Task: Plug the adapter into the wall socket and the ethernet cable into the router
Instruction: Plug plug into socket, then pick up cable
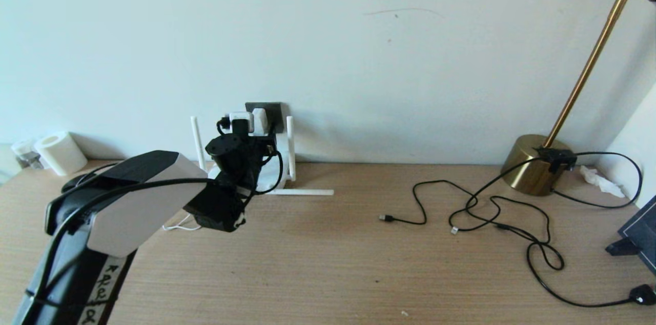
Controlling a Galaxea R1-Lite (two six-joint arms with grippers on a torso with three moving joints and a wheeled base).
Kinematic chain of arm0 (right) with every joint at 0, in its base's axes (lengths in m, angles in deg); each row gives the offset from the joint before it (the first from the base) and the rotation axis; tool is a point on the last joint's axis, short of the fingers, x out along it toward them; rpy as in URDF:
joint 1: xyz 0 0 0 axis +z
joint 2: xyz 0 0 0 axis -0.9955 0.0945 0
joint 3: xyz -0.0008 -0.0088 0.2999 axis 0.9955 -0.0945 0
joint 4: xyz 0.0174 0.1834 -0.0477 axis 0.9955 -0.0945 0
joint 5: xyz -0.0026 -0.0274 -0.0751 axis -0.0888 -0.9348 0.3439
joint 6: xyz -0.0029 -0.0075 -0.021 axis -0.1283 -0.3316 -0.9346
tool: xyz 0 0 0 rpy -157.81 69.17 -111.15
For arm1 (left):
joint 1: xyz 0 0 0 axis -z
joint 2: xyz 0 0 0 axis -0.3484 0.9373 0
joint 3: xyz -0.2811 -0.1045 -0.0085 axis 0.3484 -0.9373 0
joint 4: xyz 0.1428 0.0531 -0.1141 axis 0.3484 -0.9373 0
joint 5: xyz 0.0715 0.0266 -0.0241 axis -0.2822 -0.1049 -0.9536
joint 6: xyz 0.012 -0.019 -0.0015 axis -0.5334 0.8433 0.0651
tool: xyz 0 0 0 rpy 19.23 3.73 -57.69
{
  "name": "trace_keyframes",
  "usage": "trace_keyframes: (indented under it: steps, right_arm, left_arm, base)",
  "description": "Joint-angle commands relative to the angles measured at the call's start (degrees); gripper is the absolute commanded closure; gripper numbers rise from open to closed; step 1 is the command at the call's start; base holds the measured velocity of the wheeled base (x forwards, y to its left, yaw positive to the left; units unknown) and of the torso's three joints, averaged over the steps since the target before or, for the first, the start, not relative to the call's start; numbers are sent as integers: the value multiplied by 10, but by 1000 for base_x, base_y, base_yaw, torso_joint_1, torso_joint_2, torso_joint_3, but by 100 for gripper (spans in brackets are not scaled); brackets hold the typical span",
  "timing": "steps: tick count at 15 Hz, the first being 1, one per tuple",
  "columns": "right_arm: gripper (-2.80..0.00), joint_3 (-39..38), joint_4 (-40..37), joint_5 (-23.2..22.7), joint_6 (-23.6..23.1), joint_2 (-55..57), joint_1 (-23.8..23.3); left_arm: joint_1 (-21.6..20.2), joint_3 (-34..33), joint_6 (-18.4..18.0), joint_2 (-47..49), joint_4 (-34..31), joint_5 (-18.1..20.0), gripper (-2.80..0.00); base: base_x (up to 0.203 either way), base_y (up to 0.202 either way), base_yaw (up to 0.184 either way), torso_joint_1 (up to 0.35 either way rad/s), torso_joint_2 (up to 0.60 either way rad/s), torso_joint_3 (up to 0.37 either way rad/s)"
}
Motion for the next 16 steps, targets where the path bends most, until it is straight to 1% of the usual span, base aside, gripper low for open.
trace_keyframes:
  steps: [1, 3, 6, 9, 13, 15, 16]
  right_arm:
    - [0, 0, -1, 0, 0, 0, 0]
    - [0, 0, -1, 0, 0, 0, 0]
    - [0, 0, -1, 0, 0, 0, 0]
    - [0, 0, -1, 0, 0, 0, 0]
    - [0, 0, -1, 0, 0, 0, 0]
    - [0, 0, -1, 0, 0, 0, 0]
    - [0, 0, -1, 0, 0, 0, 0]
  left_arm:
    - [0, -2, 0, -6, 7, 0, -280]
    - [1, -14, 0, -14, 9, 0, -280]
    - [12, -86, 0, -56, 36, 1, -280]
    - [23, -201, 0, -139, 60, 5, -280]
    - [23, -366, -2, -288, 72, 16, -280]
    - [21, -443, -12, -381, 68, 43, -280]
    - [20, -483, -23, -432, 60, 63, -280]
  base:
    - [0, 0, 0, 0, 0, 0]
    - [0, 0, 0, 0, 0, 0]
    - [0, 0, 0, 0, 0, 0]
    - [0, 0, 0, 0, 0, 0]
    - [0, 0, 0, 0, 0, 0]
    - [0, 0, 0, 0, 0, 0]
    - [0, 0, 0, 0, 0, 0]
